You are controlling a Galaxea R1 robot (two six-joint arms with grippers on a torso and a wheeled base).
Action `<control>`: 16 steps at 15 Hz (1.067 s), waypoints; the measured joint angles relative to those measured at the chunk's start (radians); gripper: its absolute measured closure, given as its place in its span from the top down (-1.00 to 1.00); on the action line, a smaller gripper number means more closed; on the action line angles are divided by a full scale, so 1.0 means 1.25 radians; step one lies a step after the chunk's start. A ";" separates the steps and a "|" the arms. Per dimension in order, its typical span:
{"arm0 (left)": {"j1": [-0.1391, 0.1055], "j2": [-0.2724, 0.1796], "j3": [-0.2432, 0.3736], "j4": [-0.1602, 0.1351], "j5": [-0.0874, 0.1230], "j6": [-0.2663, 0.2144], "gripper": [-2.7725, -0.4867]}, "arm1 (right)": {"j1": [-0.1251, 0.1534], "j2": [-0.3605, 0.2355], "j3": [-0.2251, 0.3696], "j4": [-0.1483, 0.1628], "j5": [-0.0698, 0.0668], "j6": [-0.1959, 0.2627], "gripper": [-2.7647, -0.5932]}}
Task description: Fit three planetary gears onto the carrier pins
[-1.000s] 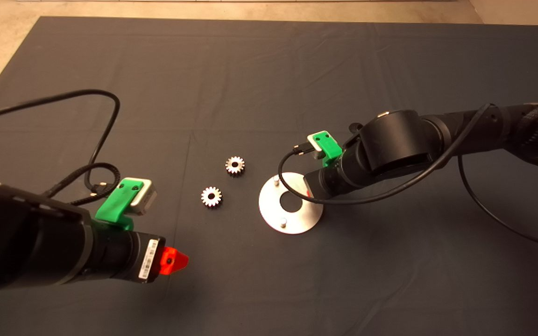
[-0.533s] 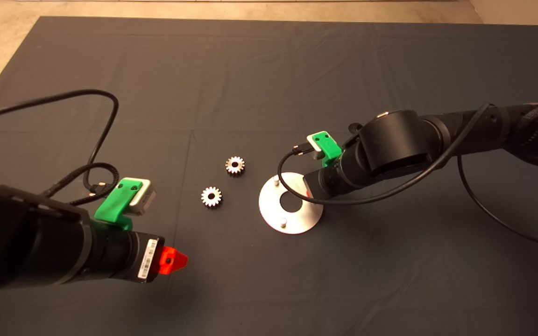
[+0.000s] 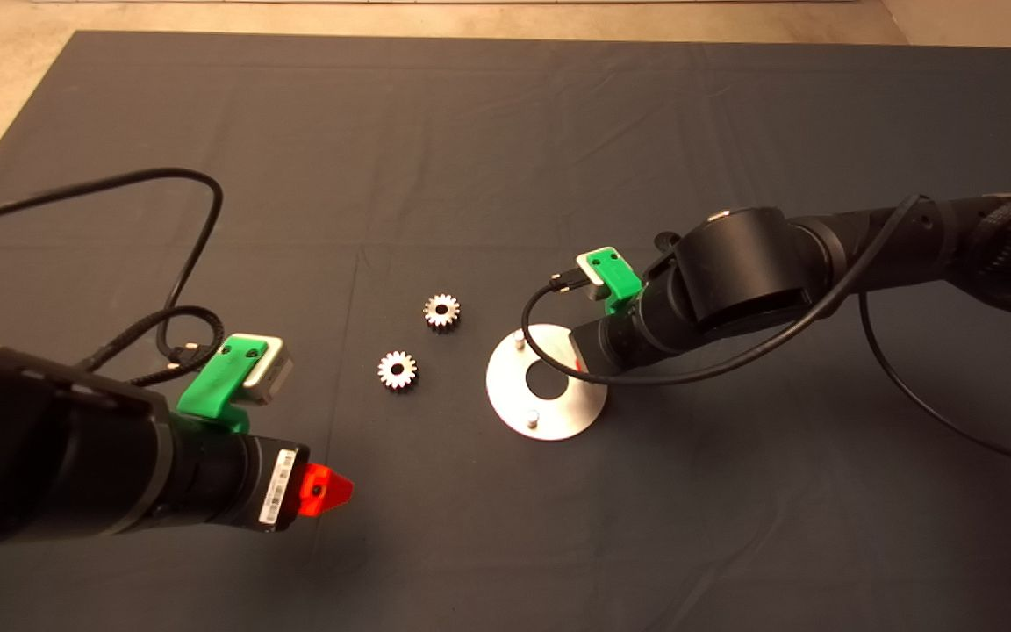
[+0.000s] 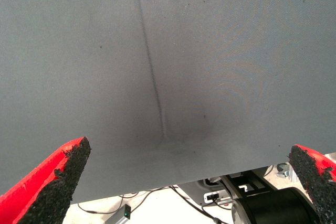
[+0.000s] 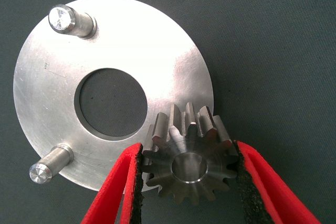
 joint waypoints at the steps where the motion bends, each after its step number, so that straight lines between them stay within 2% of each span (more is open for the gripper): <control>1: 0.000 0.000 0.000 0.000 0.000 0.000 0.98 | 0.000 0.002 0.000 0.001 0.000 0.000 -0.61; 7: 0.000 -0.001 0.000 0.000 0.000 0.000 0.98 | -0.002 0.008 0.000 0.002 -0.001 0.000 -0.61; 11: 0.000 -0.026 0.000 0.000 -0.007 0.000 0.98 | -0.002 0.008 -0.004 0.003 -0.001 0.000 -0.61; 16: 0.000 -0.035 0.000 0.000 -0.015 0.000 0.98 | 0.000 0.008 -0.012 0.006 0.006 0.000 -0.61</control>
